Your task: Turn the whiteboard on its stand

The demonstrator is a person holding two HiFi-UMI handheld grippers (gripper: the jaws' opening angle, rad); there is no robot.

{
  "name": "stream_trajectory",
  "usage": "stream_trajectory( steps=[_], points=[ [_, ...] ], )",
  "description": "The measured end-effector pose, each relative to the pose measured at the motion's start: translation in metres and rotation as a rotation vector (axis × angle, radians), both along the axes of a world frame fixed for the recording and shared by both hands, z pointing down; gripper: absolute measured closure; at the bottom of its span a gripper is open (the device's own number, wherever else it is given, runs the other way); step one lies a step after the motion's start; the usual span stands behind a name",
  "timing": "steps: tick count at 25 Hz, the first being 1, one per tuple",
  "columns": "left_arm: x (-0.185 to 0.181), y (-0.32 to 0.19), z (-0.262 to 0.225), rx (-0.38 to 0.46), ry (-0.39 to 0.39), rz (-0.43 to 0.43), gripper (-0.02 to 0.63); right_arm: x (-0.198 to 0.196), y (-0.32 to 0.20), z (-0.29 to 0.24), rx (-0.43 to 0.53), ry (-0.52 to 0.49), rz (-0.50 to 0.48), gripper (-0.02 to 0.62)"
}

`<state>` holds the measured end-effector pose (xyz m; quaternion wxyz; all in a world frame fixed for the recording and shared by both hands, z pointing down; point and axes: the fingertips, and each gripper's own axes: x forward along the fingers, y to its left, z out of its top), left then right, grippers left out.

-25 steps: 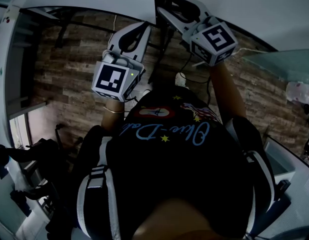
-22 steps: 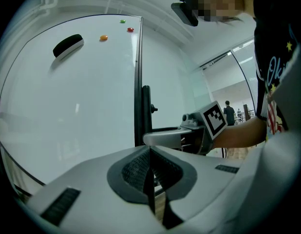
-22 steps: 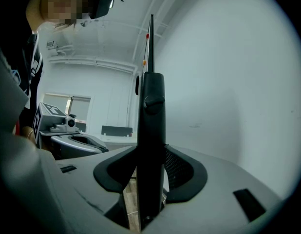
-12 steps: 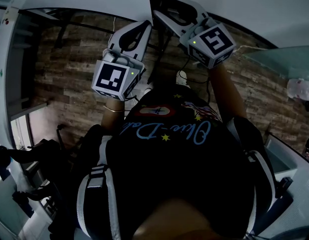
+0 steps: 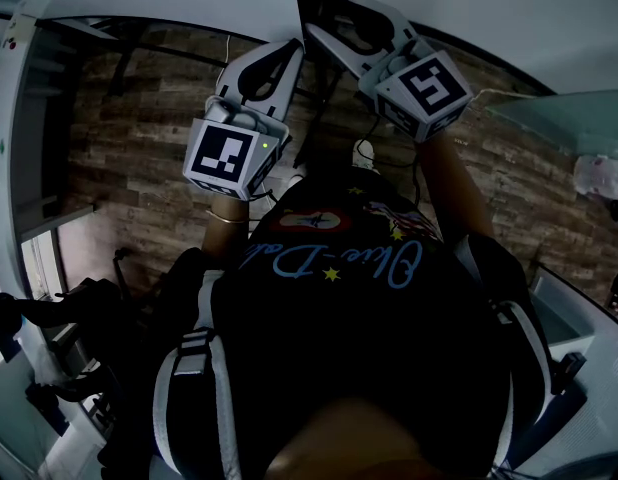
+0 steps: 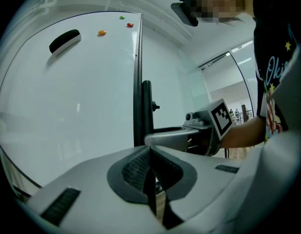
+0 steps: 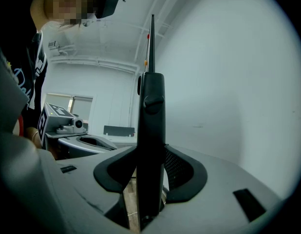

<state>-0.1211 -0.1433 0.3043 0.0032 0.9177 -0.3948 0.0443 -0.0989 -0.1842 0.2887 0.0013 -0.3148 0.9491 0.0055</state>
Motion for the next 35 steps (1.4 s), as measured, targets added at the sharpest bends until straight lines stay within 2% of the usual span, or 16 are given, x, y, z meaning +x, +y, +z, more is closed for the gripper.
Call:
stream_trajectory(
  steps=[35],
  points=[
    [-0.002, 0.014, 0.001, -0.009, 0.007, 0.007, 0.606, -0.012, 0.025, 0.002, 0.003, -0.007, -0.009, 0.415]
  ],
)
